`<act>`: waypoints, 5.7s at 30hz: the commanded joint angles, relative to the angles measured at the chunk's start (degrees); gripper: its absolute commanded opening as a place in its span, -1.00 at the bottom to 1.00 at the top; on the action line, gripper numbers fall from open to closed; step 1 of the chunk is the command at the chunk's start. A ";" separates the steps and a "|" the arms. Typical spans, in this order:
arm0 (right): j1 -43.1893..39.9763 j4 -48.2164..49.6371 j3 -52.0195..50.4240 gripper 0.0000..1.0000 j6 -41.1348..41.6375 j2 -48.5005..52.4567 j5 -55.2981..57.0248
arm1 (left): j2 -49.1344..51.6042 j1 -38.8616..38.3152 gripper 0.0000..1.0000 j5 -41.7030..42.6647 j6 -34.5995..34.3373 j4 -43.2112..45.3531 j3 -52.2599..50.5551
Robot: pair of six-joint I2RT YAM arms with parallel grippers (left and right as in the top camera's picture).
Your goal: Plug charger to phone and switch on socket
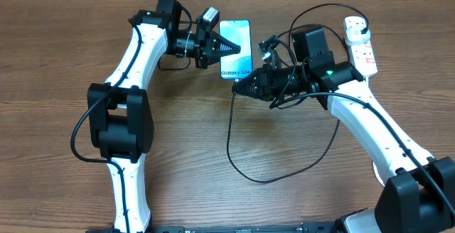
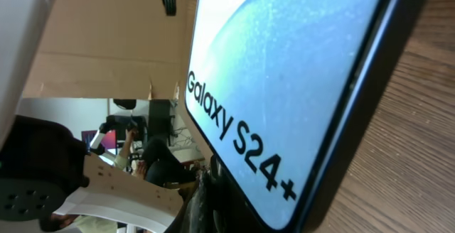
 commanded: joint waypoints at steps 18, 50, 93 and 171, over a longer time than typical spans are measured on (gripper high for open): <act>-3.06 -3.63 0.09 -0.93 -3.43 0.26 -4.48 | -0.42 -0.26 -0.92 2.89 2.84 -0.17 0.57; -0.55 -6.64 0.09 -0.93 -10.43 0.96 -3.98 | -0.42 -0.28 -0.92 2.89 2.60 0.63 0.57; -3.15 -1.81 0.11 -0.93 -7.78 4.55 -14.05 | -0.42 0.63 -0.92 2.86 1.90 2.54 0.57; -3.85 -1.27 0.11 -0.93 -7.76 4.57 -12.90 | -0.42 -0.81 -0.92 2.89 2.38 2.16 0.57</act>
